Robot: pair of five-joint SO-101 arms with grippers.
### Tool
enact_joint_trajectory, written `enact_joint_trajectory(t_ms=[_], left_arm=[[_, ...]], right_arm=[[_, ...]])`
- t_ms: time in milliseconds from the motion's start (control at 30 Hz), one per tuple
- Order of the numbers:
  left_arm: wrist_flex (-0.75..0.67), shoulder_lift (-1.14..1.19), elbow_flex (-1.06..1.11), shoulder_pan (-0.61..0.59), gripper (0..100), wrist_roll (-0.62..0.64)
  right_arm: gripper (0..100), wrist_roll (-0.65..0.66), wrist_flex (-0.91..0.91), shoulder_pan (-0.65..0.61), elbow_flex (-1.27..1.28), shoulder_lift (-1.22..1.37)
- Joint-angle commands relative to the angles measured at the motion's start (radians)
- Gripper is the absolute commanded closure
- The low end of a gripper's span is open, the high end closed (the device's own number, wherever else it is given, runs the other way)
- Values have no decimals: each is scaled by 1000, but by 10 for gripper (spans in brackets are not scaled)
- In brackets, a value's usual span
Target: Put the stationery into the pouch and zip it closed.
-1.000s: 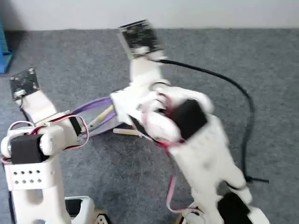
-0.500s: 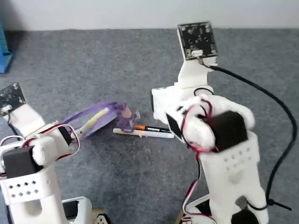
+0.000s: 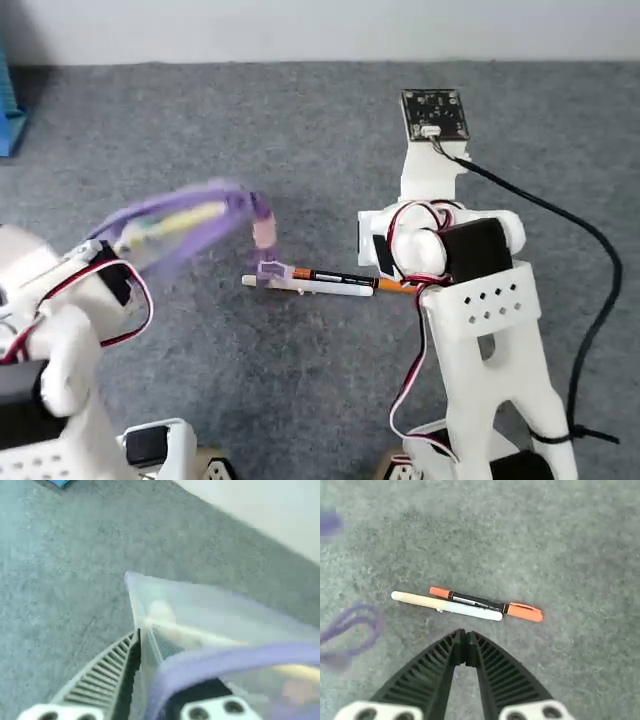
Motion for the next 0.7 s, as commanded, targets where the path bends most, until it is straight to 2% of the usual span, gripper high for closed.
enact_joint_trajectory(t_ms=[0,133,233,367,667], left_arm=[[17,-8,-45,-11,988,0],[17,104,159,-12,988,81],[-14,258,341,-14,988,92],[21,374,240,-71,988,92],[20,379,97,-100,988,95]], right_arm=[[991,2,2,5,8,-30],[991,2,2,2,17,-30],[991,2,2,2,17,-28],[991,2,2,4,17,-30],[989,3,-13,5,18,39]])
